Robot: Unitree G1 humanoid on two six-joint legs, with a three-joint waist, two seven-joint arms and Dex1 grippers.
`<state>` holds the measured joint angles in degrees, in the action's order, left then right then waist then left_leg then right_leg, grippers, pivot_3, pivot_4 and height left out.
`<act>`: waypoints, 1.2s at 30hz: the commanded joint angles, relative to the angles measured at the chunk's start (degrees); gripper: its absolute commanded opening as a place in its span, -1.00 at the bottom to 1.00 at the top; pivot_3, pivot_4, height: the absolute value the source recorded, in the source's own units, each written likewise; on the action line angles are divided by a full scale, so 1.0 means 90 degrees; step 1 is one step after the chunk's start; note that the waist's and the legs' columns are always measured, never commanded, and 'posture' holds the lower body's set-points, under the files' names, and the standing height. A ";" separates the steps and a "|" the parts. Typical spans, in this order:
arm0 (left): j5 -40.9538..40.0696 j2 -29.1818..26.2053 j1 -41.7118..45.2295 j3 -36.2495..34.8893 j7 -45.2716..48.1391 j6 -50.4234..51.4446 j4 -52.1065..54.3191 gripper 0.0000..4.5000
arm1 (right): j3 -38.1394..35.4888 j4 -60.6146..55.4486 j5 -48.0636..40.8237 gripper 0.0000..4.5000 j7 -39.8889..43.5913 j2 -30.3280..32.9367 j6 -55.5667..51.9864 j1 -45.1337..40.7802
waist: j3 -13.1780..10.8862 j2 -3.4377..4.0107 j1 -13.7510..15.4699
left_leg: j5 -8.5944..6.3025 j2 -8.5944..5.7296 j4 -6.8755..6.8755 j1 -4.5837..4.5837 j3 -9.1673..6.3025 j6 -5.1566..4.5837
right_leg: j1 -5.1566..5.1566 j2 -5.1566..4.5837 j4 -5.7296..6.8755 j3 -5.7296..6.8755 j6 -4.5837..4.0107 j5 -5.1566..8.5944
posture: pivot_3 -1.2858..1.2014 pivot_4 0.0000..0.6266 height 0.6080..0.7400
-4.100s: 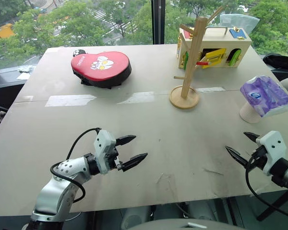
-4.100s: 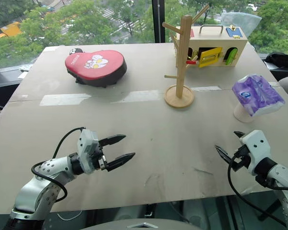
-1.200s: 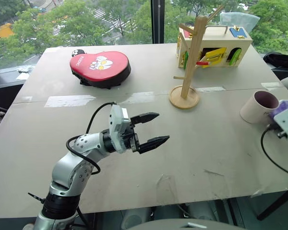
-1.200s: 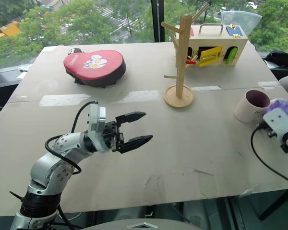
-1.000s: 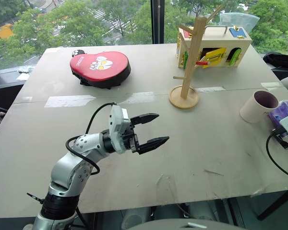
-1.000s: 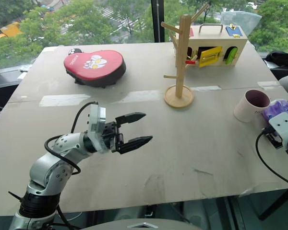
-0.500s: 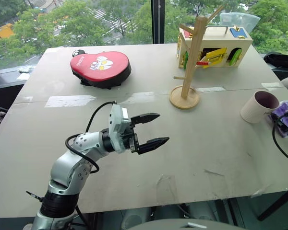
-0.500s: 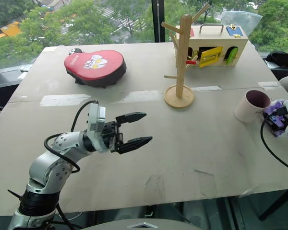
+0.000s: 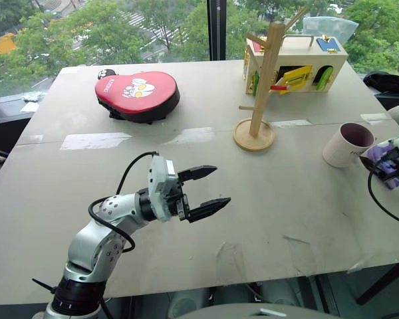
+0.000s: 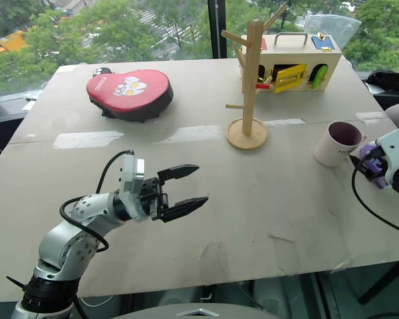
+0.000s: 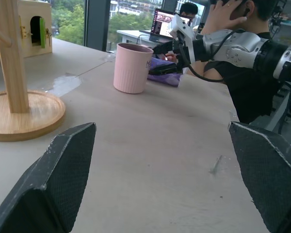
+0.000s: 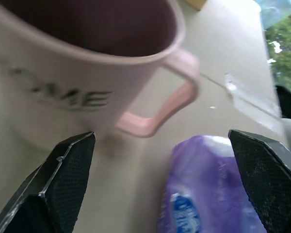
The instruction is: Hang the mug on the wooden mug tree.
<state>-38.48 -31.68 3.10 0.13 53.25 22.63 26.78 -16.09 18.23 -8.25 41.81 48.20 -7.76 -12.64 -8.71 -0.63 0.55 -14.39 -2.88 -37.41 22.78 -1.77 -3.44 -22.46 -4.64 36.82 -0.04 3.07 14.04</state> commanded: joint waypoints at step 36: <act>0.0023 -0.0072 0.0042 -0.0106 -0.0173 -0.0087 0.0424 1.00 | 0.0772 0.4186 0.0566 -0.22 -0.0391 -0.0635 0.1543 -0.3167 | -0.0002 0.0001 -0.0144 | 0.0016 -0.0002 0.0000 -0.0001 0.0009 0.0027 | 0.0000 0.0003 -0.0003 -0.0008 -0.0001 -0.0001 | 0.03 -0.52 1.00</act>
<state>-37.72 -32.12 3.29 0.39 52.04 22.21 30.02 -8.79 55.98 -2.91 38.11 41.86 4.60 -39.74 -8.73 -0.63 -0.75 -14.25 -2.89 -37.41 22.78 -1.67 -3.20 -22.47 -4.61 36.79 -0.13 3.07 14.04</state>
